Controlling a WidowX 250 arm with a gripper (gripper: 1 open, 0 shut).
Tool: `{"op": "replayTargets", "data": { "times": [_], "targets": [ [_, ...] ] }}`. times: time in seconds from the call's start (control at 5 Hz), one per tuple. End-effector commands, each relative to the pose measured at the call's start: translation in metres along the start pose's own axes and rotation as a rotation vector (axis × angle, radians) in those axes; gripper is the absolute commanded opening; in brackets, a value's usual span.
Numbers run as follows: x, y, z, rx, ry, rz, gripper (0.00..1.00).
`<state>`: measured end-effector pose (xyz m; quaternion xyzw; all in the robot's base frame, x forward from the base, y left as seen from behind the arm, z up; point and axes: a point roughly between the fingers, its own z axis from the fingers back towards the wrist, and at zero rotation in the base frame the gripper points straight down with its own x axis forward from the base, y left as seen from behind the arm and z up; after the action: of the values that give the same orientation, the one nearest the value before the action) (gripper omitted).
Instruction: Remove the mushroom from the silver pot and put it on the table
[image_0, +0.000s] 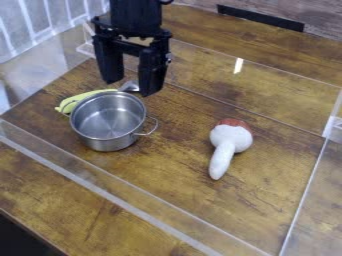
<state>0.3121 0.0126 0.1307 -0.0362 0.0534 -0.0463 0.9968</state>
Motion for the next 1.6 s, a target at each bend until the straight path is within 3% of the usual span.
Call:
{"op": "replayTargets", "data": {
  "times": [0.0,0.4,0.6,0.8,1.0,1.2,1.4],
  "targets": [
    [0.009,-0.002,0.015,0.006,-0.039,-0.048,1.00],
    [0.013,-0.018,0.019,-0.005,-0.042,0.024,1.00],
    [-0.005,-0.023,0.015,-0.006,-0.042,0.020,1.00],
    [-0.029,-0.022,0.017,-0.009,-0.066,0.023,1.00],
    [-0.028,-0.010,0.017,-0.024,-0.088,0.135,1.00],
    [-0.025,-0.003,0.015,-0.020,-0.095,0.237,1.00],
    [-0.024,0.000,0.010,-0.017,-0.096,0.265,1.00]
  ]
}}
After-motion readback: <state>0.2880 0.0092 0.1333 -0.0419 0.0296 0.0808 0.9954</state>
